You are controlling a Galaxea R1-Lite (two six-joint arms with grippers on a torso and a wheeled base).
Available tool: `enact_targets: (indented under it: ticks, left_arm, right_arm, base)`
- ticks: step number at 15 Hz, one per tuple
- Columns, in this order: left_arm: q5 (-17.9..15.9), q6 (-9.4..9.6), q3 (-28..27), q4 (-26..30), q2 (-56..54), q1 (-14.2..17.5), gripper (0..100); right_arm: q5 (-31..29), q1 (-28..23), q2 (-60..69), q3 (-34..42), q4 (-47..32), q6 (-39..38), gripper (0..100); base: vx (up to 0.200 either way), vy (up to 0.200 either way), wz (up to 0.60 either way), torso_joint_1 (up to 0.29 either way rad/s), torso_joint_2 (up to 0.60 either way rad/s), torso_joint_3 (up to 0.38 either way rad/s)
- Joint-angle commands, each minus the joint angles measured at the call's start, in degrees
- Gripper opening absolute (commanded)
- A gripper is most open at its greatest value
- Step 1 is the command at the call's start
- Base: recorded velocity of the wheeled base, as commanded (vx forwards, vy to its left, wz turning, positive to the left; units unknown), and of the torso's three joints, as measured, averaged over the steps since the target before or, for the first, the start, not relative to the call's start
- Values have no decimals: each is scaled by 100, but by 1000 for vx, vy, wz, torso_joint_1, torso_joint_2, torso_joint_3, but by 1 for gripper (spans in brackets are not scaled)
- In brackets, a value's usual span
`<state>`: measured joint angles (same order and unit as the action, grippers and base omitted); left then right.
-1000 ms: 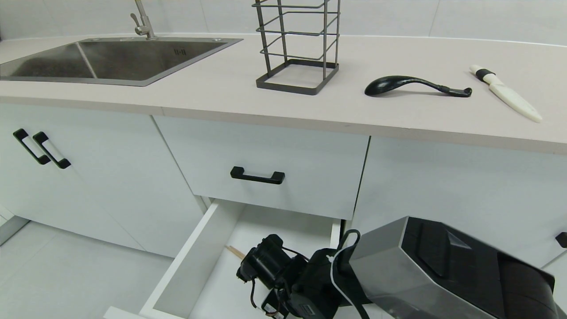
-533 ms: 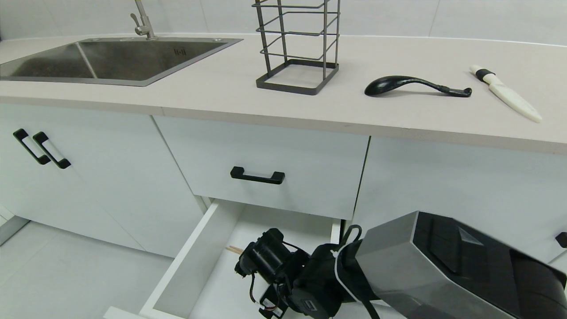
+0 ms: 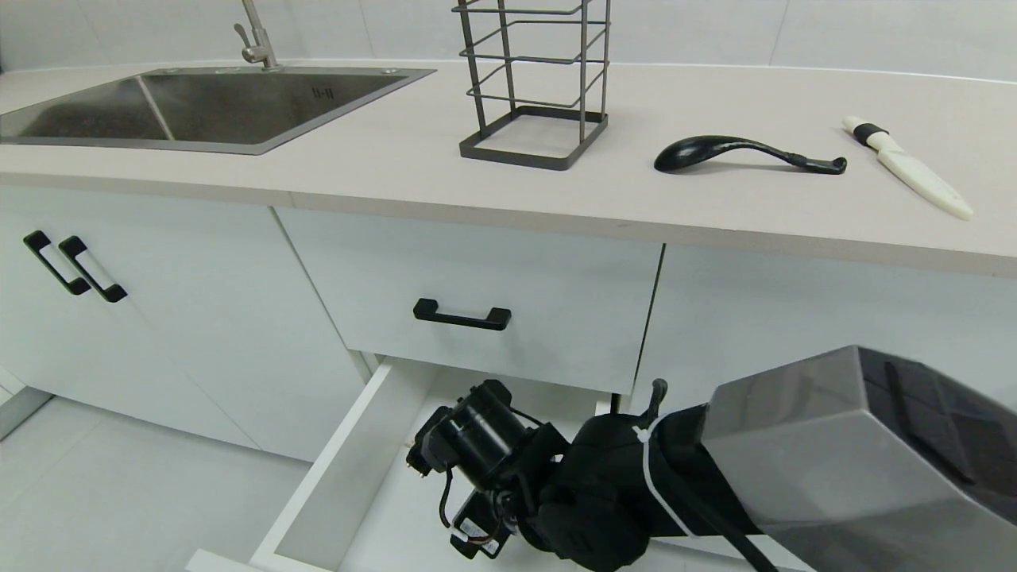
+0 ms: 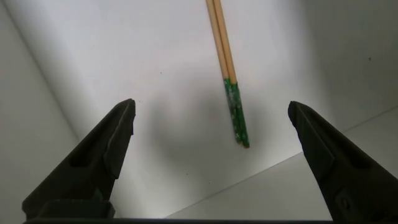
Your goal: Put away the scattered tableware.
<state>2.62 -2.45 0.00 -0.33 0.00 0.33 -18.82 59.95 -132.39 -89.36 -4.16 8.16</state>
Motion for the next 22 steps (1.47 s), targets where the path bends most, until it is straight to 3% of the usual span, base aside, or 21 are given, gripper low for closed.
enact_targets:
  ticks: [1,8,11,13,19,22]
  left_arm:
    - [2,-1,0,-2,0,2,100]
    - [2,-1,0,-2,0,2,100]
    - [2,-1,0,-2,0,2,100]
    - [2,-1,0,-2,0,2,100]
    - [2,-1,0,-2,0,2,100]
    - [2,-1,0,-2,0,2,100]
  right_arm:
    - [1,69,477,226,161,2,100]
    - [344,350,1848,1430,952,28,100]
    - [529,473,2279,2318,1919,81,100]
    - [995,412,2604,2933,2727,239,100]
    - [2954,-72,3940,4858,3553,538,100]
    - [3139,-511,4265,5192,3615,582,100]
  base:
    - [0,0,0,0,0,0]
    - [0,0,0,0,0,0]
    - [0,0,0,0,0,0]
    - [0,0,0,0,0,0]
    - [0,0,0,0,0,0]
    - [0,0,0,0,0,0]
